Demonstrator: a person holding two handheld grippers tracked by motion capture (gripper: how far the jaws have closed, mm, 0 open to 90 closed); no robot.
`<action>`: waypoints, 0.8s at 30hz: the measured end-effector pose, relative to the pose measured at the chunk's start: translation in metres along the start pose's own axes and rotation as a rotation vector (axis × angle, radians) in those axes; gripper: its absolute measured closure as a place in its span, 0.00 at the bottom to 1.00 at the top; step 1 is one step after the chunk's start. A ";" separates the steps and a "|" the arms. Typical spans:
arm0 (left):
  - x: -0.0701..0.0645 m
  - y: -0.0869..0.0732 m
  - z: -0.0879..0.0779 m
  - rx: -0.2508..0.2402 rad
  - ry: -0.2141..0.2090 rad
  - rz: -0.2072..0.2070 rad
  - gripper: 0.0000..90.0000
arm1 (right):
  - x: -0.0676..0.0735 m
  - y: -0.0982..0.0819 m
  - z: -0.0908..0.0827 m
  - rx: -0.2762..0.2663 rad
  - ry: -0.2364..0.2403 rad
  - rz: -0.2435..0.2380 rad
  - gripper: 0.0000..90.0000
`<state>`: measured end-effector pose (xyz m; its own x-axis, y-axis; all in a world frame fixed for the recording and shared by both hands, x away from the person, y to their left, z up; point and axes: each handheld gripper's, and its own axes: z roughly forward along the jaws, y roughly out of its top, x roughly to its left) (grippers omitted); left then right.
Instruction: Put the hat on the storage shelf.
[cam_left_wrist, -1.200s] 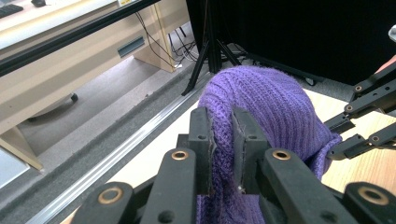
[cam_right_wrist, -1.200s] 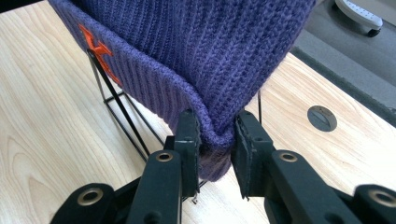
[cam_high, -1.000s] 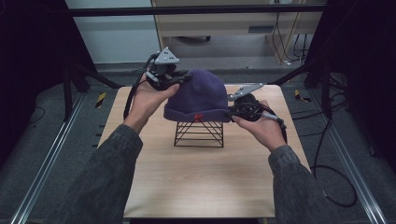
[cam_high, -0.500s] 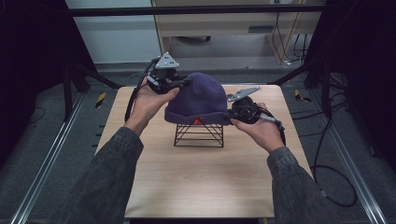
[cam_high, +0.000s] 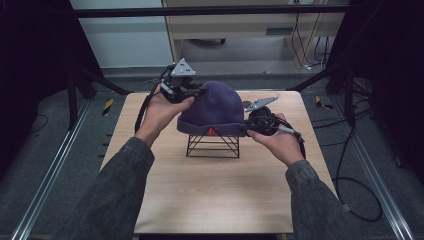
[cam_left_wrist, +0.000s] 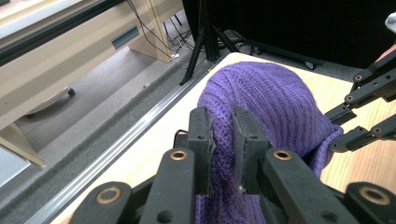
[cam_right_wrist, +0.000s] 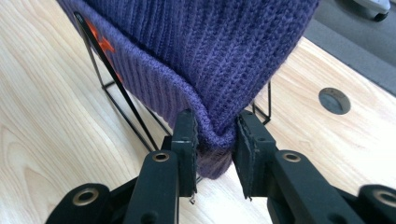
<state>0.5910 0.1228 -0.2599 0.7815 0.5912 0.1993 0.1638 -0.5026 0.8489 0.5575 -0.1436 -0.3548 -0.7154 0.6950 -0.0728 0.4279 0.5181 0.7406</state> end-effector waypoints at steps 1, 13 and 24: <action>0.000 -0.001 0.000 0.000 -0.001 -0.001 0.88 | 0.001 0.000 0.000 0.003 0.000 0.004 0.79; -0.006 -0.027 0.005 0.010 -0.001 -0.048 0.87 | 0.010 -0.011 0.012 0.018 0.000 0.009 0.79; -0.008 -0.045 0.012 0.021 -0.007 -0.066 0.87 | 0.007 -0.025 0.021 0.031 0.002 0.035 0.78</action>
<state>0.5839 0.1333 -0.3058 0.7730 0.6189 0.1396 0.2275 -0.4758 0.8496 0.5534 -0.1412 -0.3882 -0.7006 0.7121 -0.0463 0.4693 0.5087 0.7218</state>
